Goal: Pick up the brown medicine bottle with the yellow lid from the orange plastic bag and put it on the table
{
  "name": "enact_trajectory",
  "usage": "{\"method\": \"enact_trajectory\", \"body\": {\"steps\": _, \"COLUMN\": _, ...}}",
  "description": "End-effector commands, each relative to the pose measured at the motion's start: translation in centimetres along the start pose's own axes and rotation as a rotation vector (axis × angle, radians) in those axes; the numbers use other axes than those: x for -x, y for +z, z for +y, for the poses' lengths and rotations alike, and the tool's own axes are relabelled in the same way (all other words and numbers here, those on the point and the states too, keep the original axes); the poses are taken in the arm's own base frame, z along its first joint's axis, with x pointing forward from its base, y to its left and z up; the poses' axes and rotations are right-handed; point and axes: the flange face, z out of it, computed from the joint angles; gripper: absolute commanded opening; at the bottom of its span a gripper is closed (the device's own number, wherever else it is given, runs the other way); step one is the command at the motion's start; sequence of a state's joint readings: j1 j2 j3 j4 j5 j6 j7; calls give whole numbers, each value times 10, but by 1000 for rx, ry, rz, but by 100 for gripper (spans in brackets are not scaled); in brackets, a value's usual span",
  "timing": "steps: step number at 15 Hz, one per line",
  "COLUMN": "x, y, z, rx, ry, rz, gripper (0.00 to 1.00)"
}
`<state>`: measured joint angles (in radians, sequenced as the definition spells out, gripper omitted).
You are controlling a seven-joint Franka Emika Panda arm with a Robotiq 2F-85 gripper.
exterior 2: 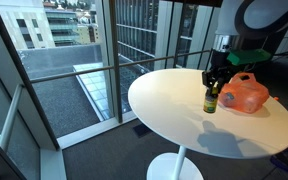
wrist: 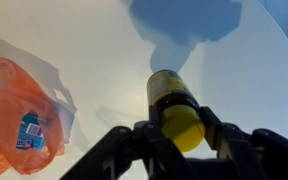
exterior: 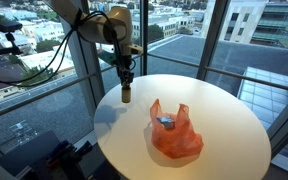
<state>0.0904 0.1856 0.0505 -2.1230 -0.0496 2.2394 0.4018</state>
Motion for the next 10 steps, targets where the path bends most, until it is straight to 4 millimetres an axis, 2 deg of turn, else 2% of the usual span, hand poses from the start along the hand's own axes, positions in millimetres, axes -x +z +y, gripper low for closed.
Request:
{"method": "enact_trajectory", "body": {"steps": 1, "x": -5, "y": 14, "z": -8, "rx": -7, "ry": -50, "rz": 15, "gripper": 20}}
{"method": "enact_trajectory", "body": {"steps": 10, "x": -12, "y": 47, "z": -13, "rx": -34, "ry": -78, "rz": 62, "gripper": 20}}
